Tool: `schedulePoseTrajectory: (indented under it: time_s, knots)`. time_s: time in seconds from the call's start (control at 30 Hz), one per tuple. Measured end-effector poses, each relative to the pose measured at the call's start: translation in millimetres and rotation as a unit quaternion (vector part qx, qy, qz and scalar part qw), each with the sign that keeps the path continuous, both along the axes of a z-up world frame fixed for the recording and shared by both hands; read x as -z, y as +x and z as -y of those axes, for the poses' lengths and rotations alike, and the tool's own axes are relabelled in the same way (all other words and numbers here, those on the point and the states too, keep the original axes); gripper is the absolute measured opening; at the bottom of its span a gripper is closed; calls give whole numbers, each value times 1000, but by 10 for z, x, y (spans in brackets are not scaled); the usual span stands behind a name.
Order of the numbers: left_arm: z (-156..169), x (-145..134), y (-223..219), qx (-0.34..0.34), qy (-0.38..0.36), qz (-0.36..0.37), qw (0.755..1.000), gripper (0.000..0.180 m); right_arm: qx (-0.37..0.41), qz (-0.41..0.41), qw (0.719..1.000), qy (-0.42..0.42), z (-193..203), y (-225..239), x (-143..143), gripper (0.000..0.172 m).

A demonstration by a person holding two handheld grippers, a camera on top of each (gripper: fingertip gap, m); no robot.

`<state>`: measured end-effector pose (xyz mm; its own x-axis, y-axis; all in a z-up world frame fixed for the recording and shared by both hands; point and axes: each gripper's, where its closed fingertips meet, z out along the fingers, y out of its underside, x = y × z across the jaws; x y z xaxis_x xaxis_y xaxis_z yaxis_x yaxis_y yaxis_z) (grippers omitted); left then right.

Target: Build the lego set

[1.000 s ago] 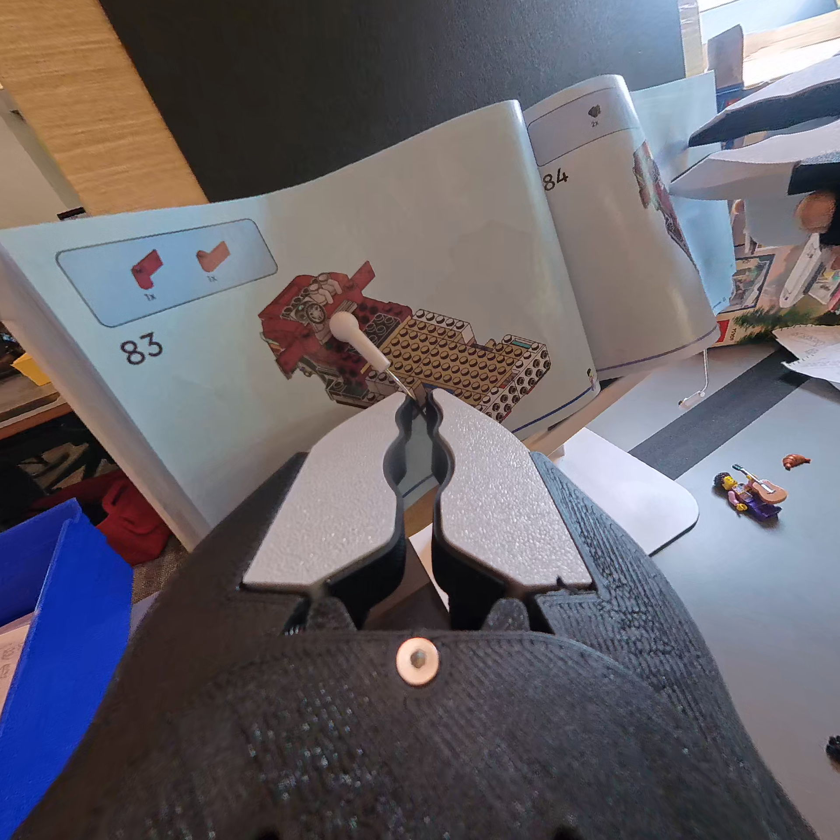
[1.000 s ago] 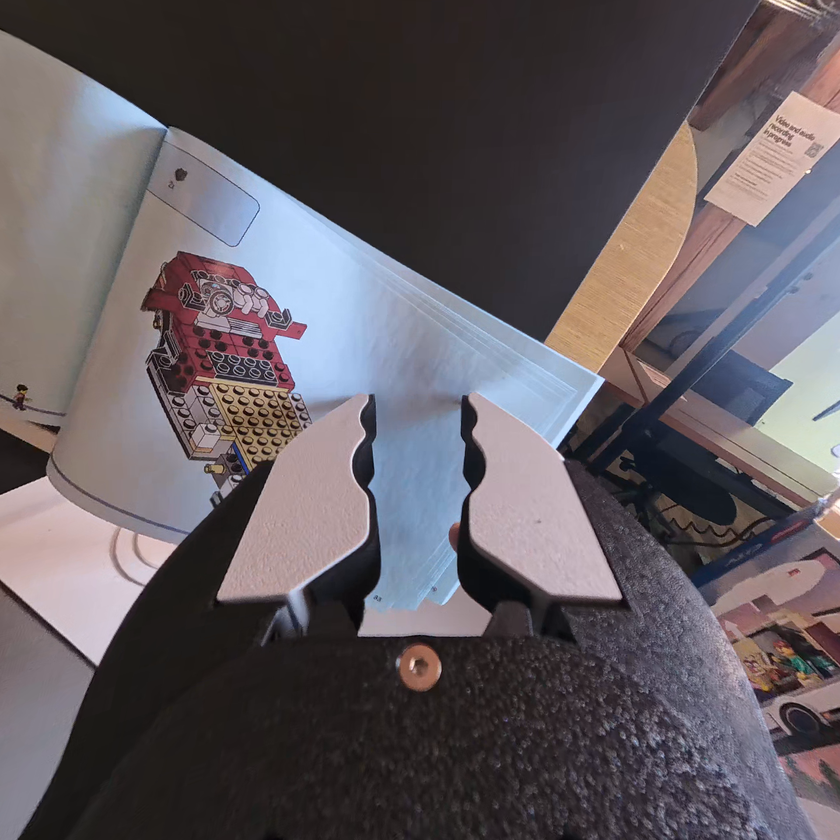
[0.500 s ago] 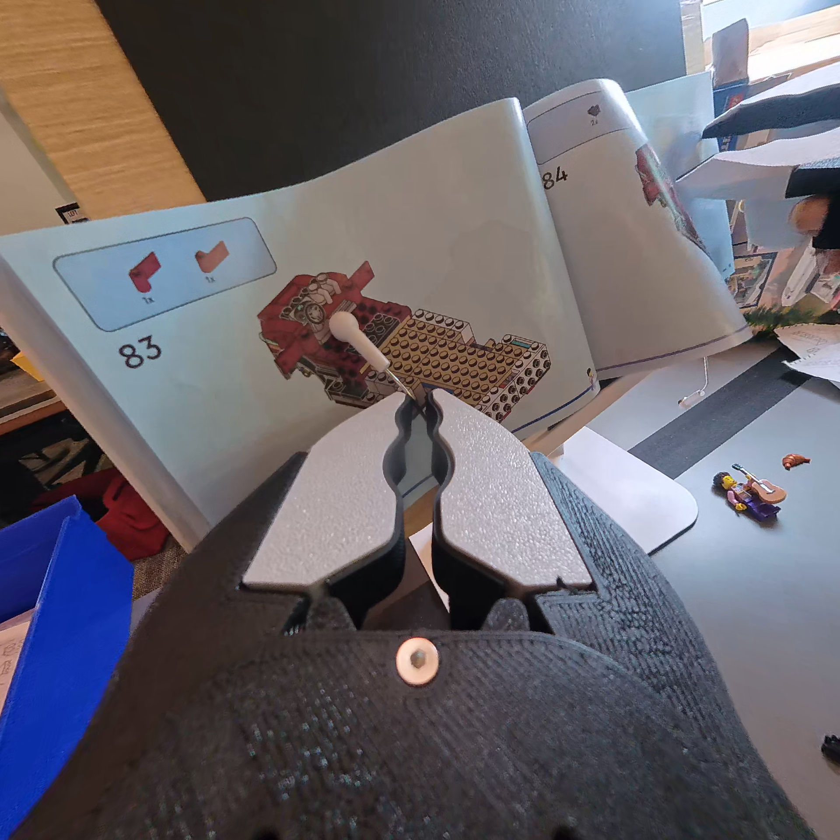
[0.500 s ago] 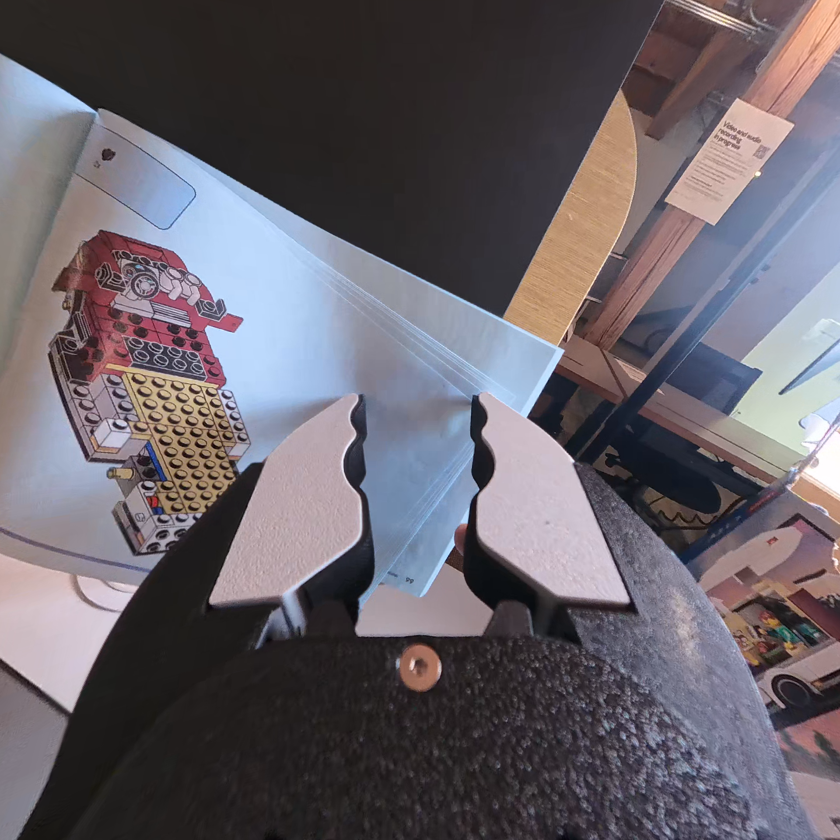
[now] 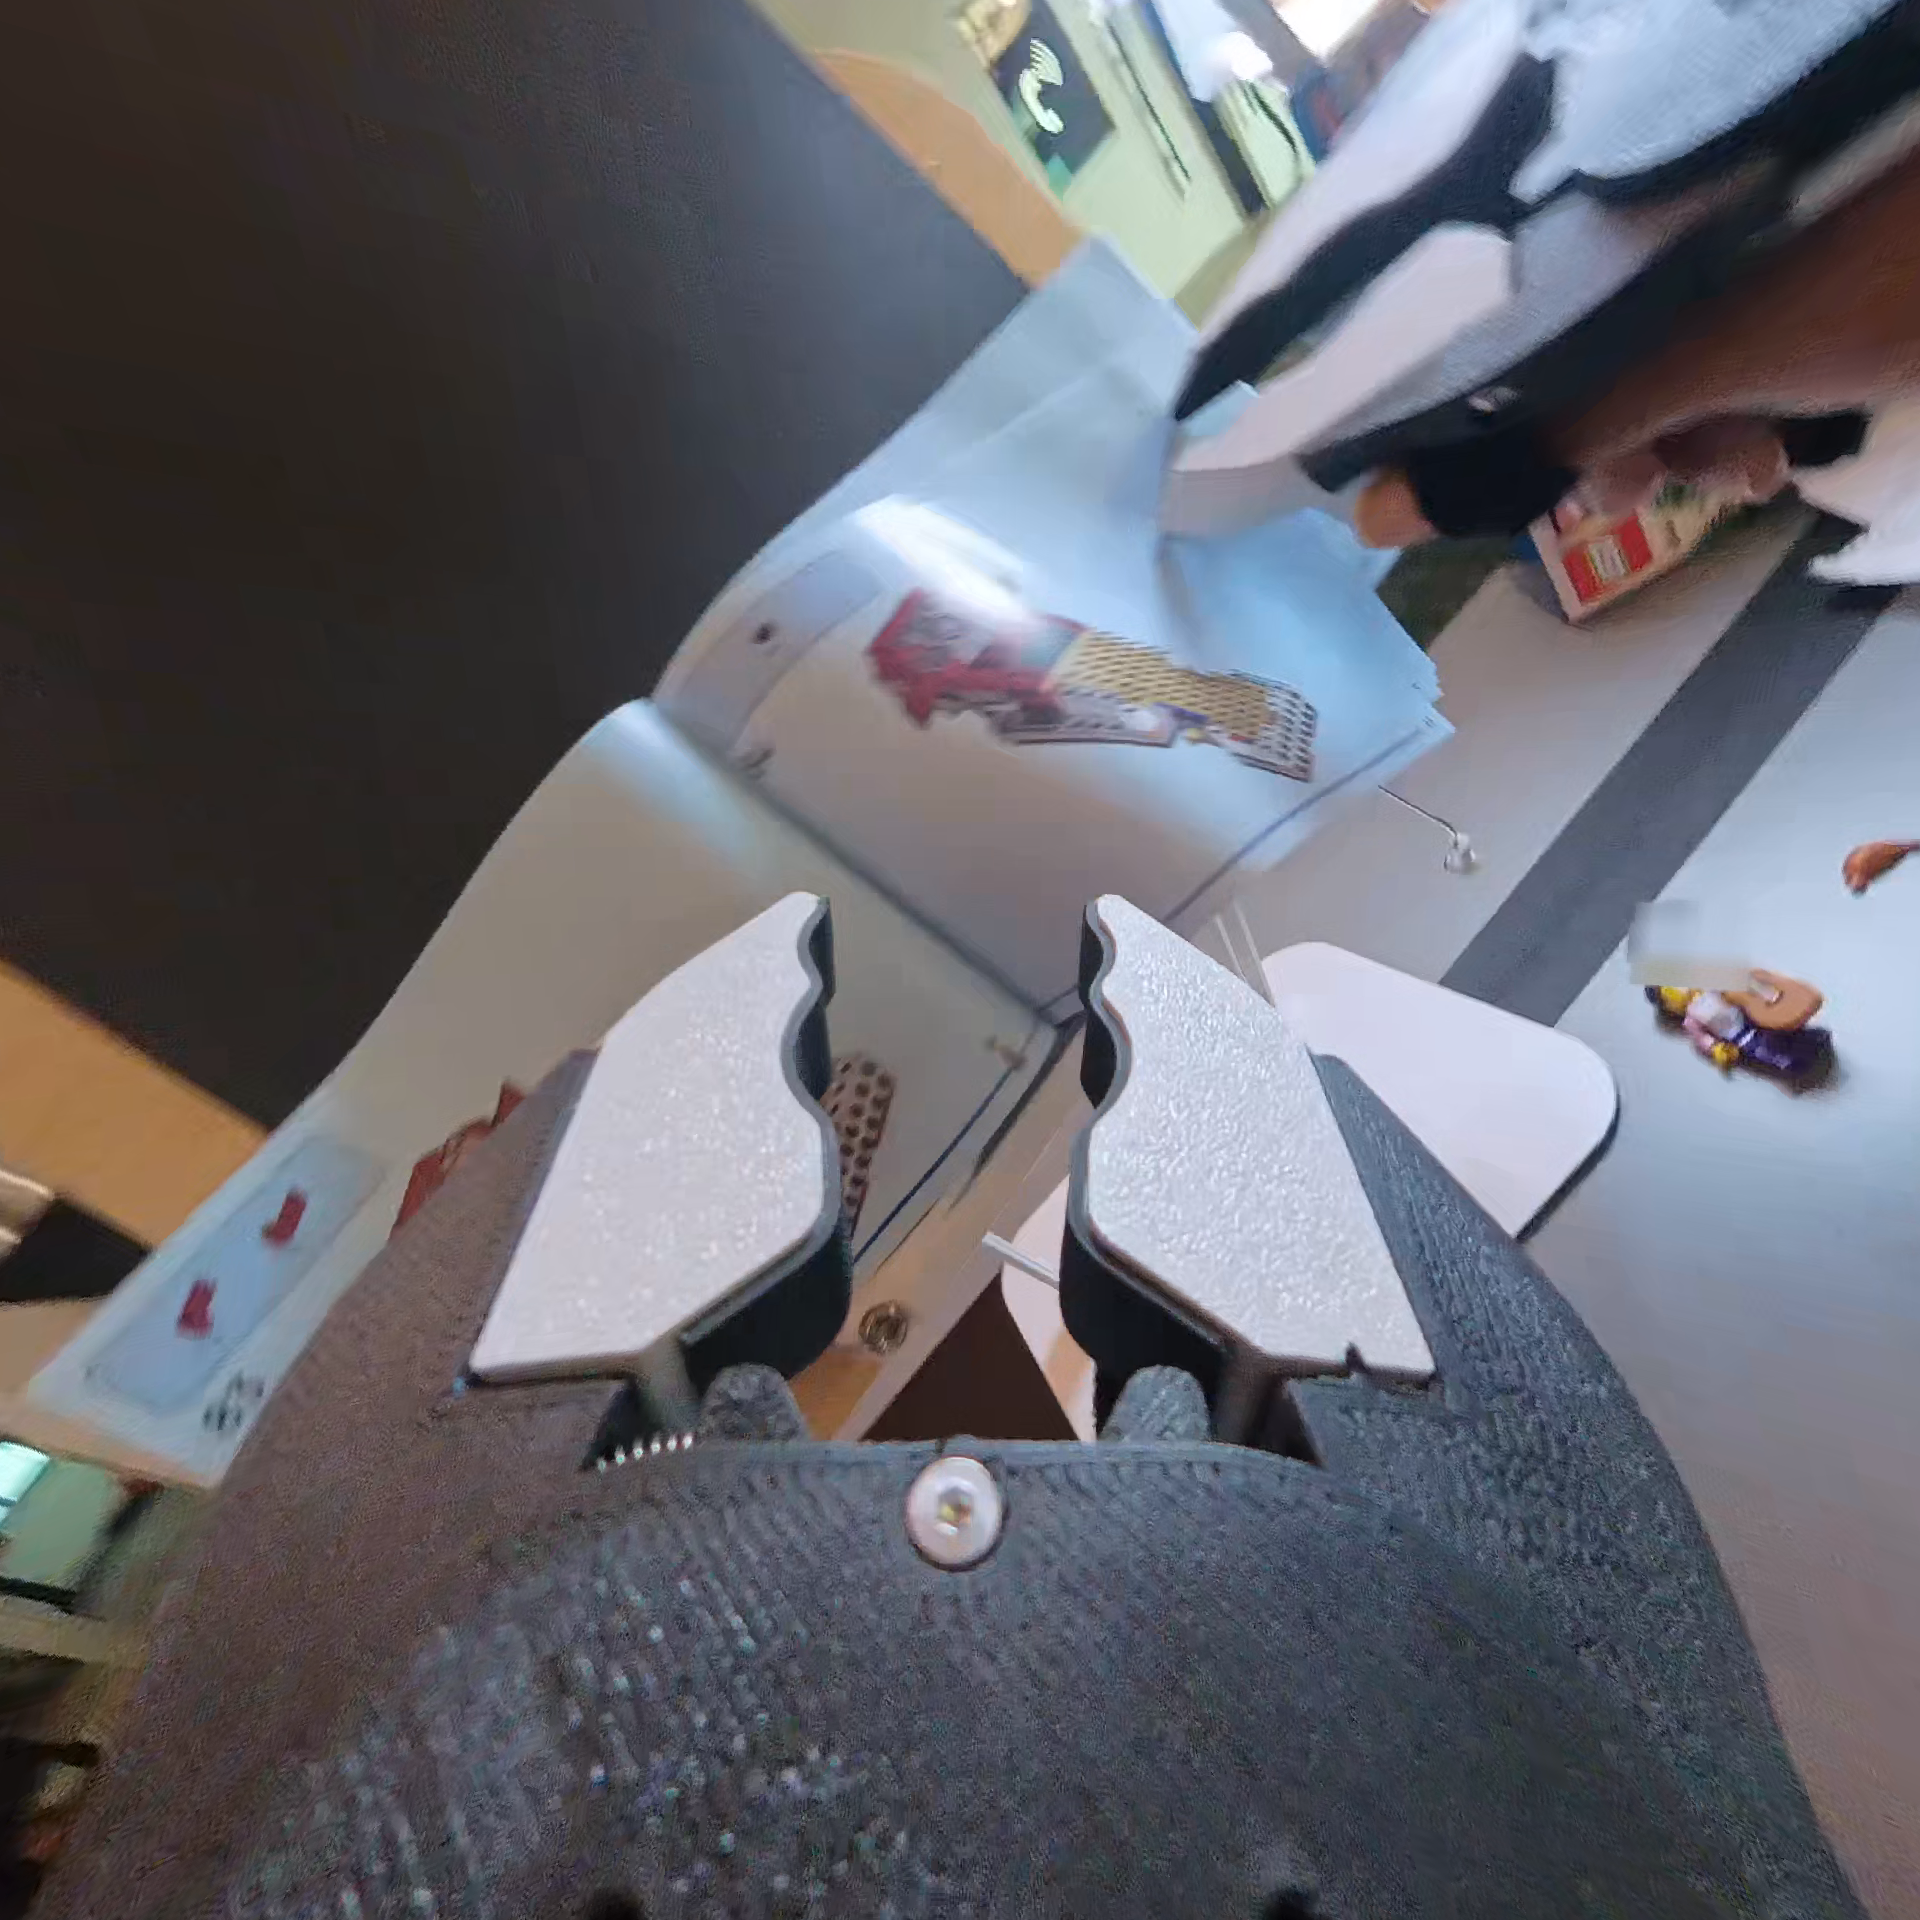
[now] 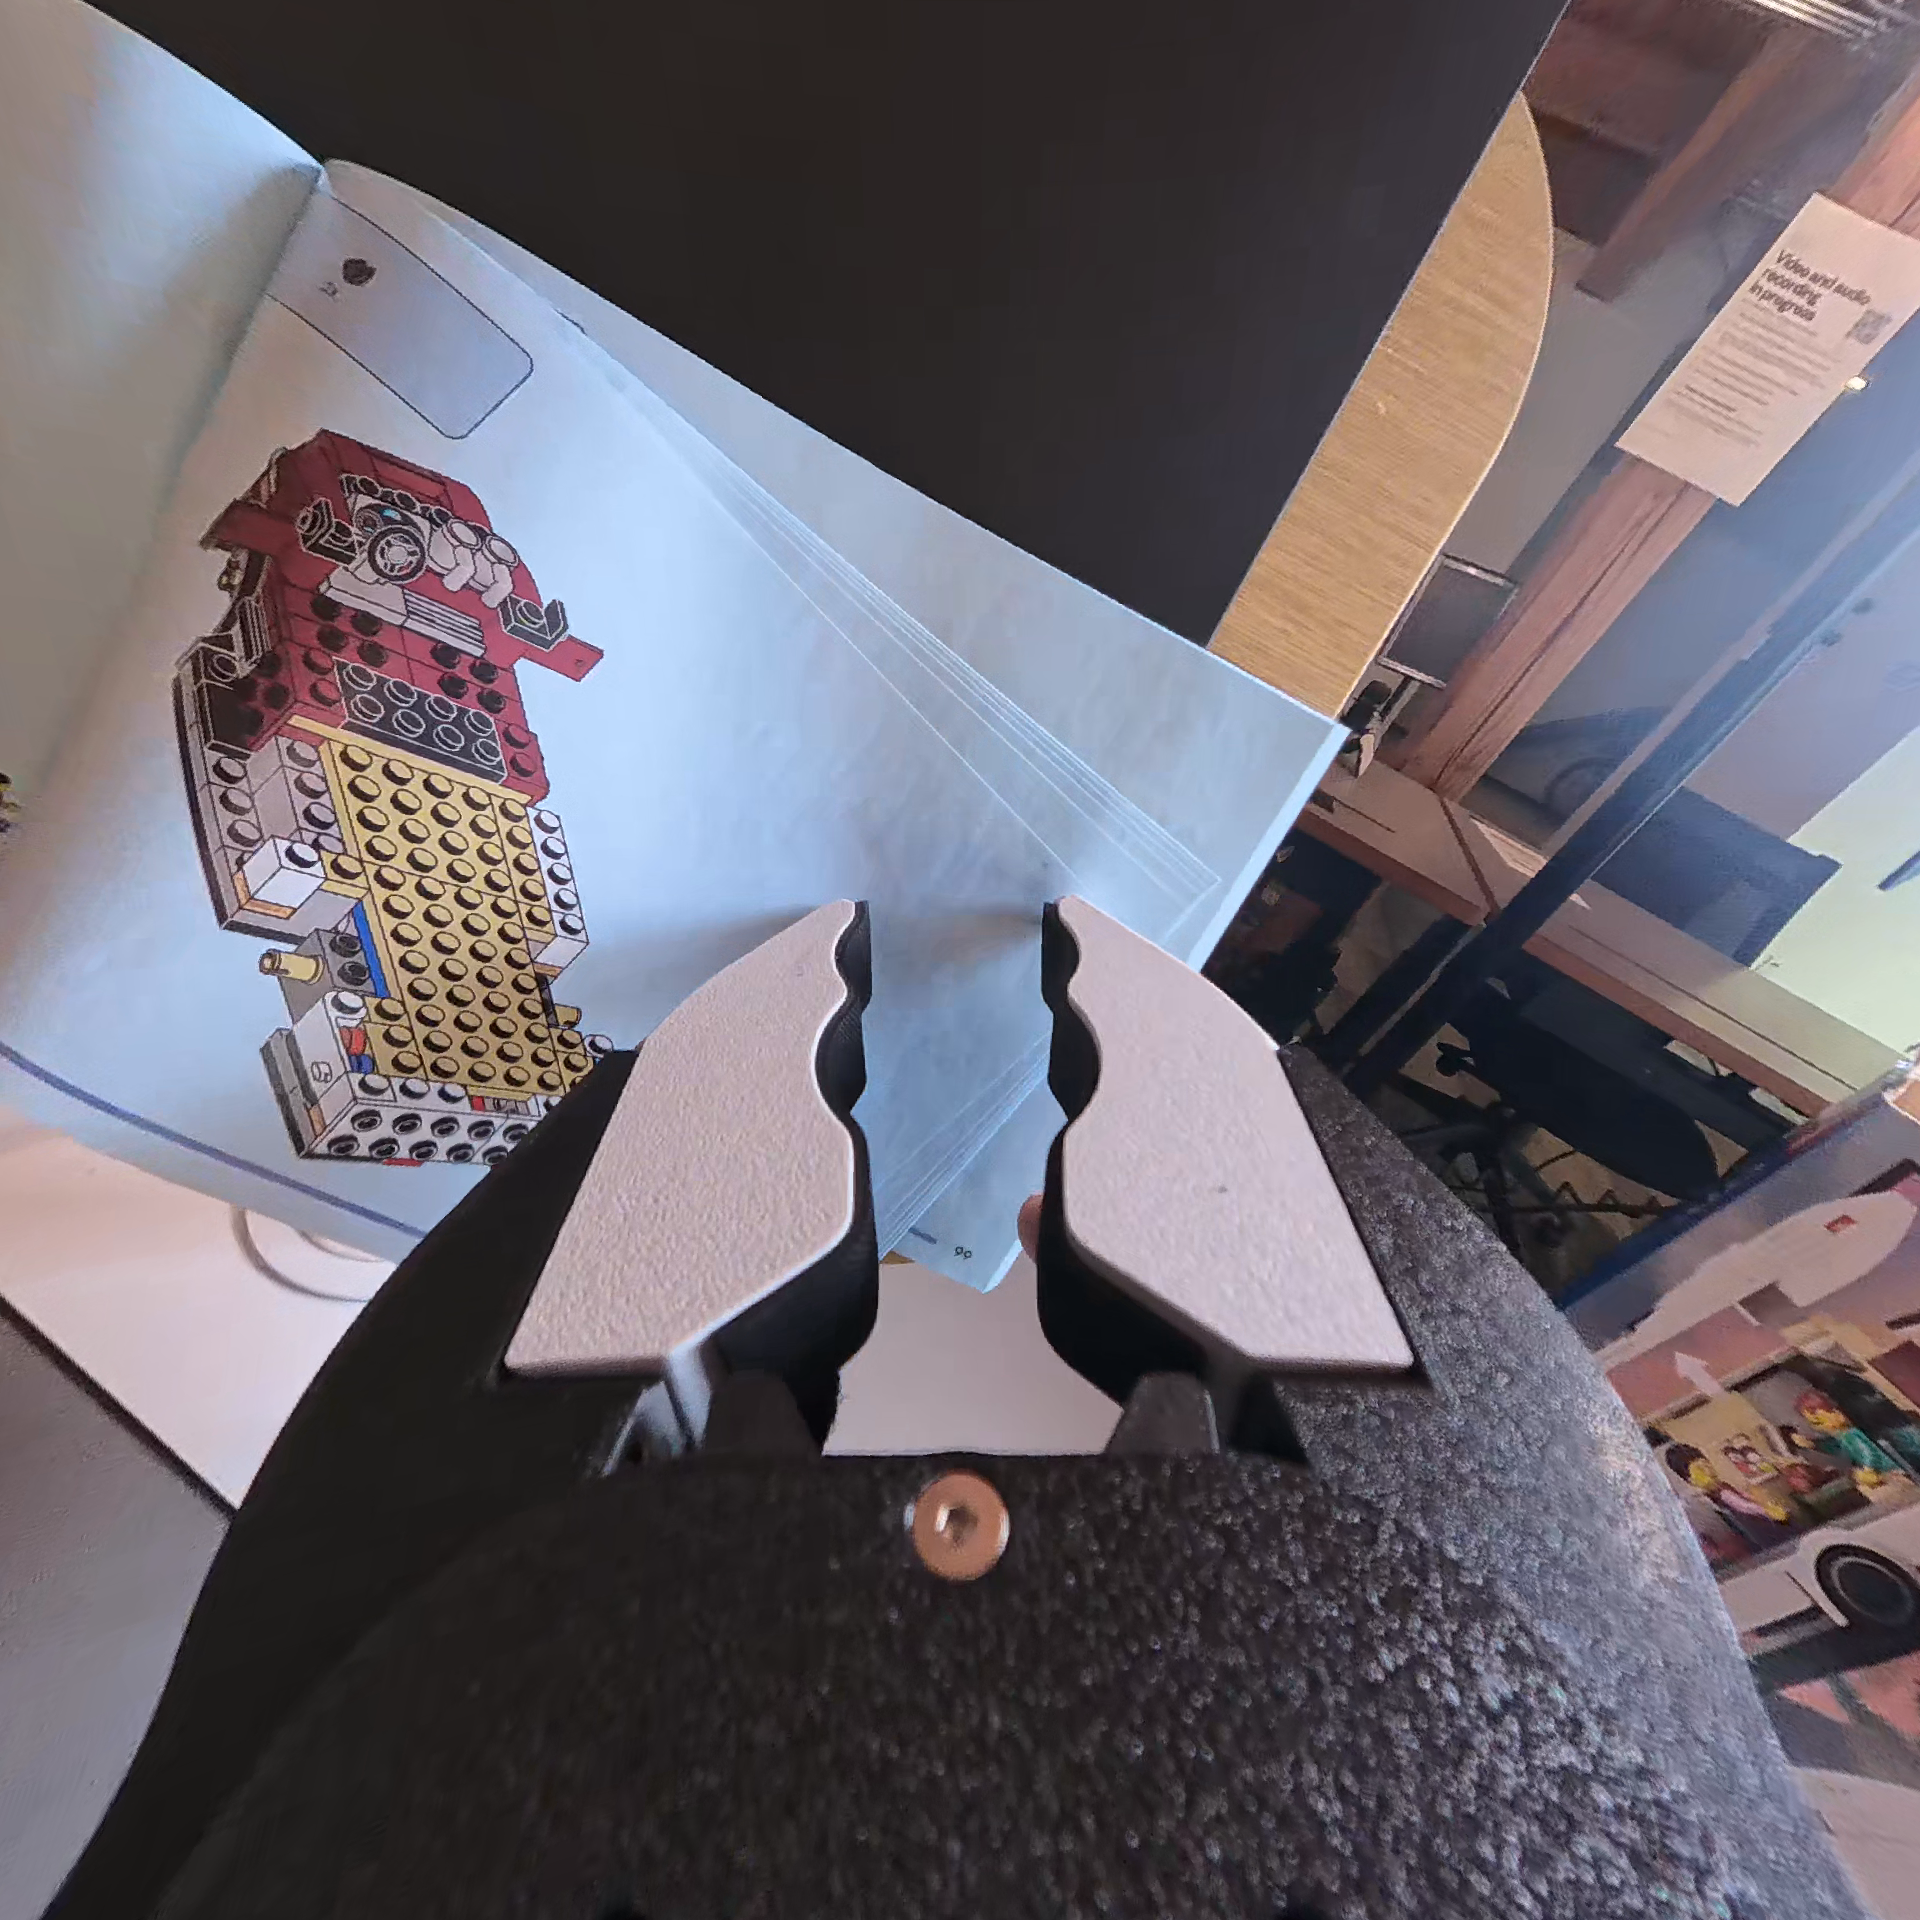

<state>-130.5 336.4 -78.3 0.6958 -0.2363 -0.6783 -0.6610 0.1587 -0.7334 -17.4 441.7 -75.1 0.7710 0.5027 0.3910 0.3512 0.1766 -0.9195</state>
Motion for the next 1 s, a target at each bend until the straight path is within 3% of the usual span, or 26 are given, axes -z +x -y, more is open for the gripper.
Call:
schedulePoseTrajectory:
  time_s: [0.07, 0.13, 0.33, 0.53, 0.63, 0.93, 1.0]
  knots:
    - [-120, 178, 243, 0, 11, -108, 994, 49, 0, 1, 1000, 1, -5, 7, -25, 32]
    - [-228, 274, 394, 5, 14, -150, 989, 49, 4, 7, 1000, 8, -21, 33, -65, 32]
    - [-543, 306, 458, -21, -43, -81, 996, 42, -3, -23, 1000, 3, -34, 128, -163, 43]
    - [-564, 303, 436, -19, -56, -43, 997, 38, -18, -2, 999, 29, 19, 100, -99, 77]
    - [-565, 315, 418, -16, -66, -28, 997, 38, -7, 10, 999, 36, -70, 46, -127, 86]
    - [-460, 265, 317, -2, -70, 12, 997, 36, 16, -7, 997, 80, -32, 7, -237, 79]
    - [-464, 270, 312, -1, -69, 9, 998, 36, 11, 6, 998, 61, -65, -36, -181, 84]
